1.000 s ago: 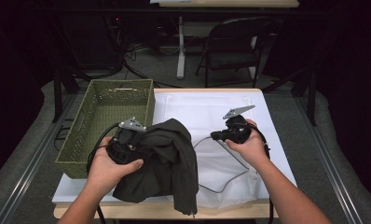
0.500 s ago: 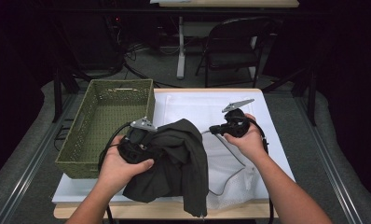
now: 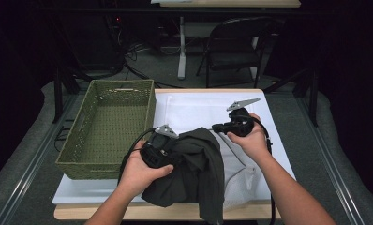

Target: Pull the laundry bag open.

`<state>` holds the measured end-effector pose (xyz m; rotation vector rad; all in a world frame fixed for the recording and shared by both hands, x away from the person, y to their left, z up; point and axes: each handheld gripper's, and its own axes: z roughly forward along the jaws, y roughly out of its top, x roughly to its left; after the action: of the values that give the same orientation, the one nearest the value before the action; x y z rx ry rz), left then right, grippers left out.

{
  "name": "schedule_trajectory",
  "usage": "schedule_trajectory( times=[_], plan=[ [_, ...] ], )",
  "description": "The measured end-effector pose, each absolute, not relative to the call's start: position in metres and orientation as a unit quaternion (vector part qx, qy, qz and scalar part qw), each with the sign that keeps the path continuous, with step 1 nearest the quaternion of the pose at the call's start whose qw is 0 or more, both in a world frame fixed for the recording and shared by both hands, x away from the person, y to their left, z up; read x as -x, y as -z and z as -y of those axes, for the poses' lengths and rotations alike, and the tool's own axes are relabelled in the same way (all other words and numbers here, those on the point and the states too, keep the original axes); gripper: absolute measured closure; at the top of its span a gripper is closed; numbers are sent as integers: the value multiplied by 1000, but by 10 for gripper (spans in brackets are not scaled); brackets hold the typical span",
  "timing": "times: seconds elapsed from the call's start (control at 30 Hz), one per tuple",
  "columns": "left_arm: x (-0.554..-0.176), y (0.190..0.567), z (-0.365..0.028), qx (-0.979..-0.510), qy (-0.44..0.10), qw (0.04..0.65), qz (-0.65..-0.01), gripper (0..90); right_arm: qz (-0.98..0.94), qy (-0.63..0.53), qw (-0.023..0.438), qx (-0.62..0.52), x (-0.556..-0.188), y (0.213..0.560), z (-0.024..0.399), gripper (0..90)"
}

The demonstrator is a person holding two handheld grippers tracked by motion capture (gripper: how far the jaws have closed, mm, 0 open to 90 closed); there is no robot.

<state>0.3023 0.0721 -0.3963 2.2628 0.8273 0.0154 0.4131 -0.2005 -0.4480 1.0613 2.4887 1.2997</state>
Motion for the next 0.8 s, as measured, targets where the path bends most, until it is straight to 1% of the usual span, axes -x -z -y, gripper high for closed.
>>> schedule_trajectory(
  times=[0.47, 0.8],
  plan=[
    [-305, 419, -54, -880, 14, 353, -317, 650, -823, -444, 72, -348, -411, 446, 200, 892],
    [-309, 434, -51, -881, 19, 349, -320, 650, -821, -449, 73, -345, -409, 444, 201, 892]
  ],
)
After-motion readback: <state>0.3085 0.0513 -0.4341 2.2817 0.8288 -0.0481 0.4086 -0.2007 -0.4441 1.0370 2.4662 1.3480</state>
